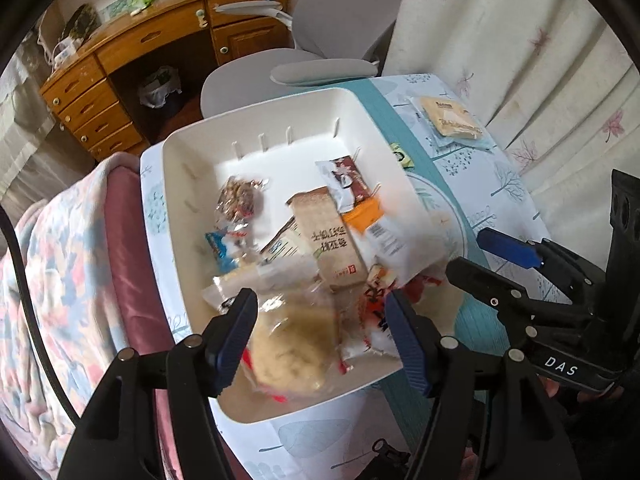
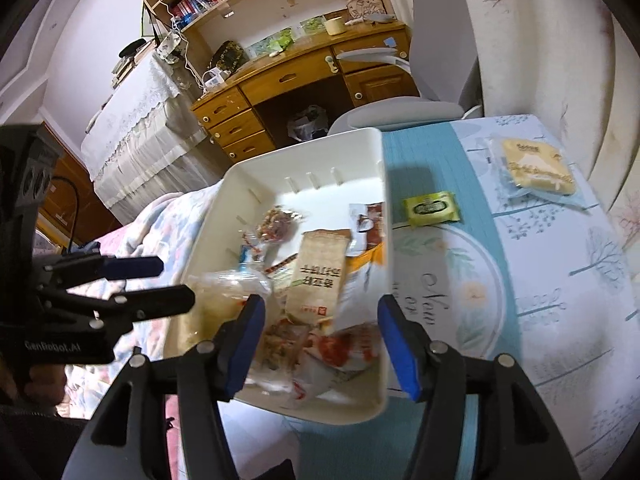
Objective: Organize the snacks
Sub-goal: 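Open both tools to drop the cake bag and OATS bar into the tray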
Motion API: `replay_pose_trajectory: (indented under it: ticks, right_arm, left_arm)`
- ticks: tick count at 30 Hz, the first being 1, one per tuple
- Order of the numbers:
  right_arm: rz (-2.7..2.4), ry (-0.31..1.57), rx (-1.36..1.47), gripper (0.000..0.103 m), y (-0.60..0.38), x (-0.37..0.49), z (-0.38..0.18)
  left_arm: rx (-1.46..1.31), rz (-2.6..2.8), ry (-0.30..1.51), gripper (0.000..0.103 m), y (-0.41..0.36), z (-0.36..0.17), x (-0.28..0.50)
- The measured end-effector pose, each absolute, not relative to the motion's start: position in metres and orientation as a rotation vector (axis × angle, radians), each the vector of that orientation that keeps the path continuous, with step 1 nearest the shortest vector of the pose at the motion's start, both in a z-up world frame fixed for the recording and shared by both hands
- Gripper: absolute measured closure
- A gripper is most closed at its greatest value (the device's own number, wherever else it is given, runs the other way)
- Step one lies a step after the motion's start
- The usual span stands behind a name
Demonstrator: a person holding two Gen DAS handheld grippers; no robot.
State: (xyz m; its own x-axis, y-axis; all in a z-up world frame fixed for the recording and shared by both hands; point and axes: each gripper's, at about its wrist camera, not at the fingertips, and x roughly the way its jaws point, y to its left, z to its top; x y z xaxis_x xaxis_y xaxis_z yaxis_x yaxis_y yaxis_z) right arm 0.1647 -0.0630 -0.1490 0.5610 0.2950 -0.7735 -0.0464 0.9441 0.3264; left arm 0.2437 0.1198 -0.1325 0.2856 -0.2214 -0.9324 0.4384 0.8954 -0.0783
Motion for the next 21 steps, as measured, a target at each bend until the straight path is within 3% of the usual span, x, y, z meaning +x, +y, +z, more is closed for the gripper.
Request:
replay_pose_trajectory:
  ticks: [7, 13, 21]
  right_arm:
    - [0.165, 0.952, 0.166, 0.043, -0.104, 0.162, -0.136]
    - [0.122, 0.941, 0.034, 0.043, -0.152, 0.167, -0.129]
    - [0.048, 0.896, -0.172, 0.043, -0.205, 0.183, -0.133]
  left_arm:
    - [0.218, -0.488, 1.189, 0.037, 0.077, -0.118, 0.256]
    - [0.288, -0.56, 1.18, 0.03, 0.026, -0.11, 0.27]
    - [0.455, -0.589, 1.19, 0.028, -0.047, -0.123, 0.305]
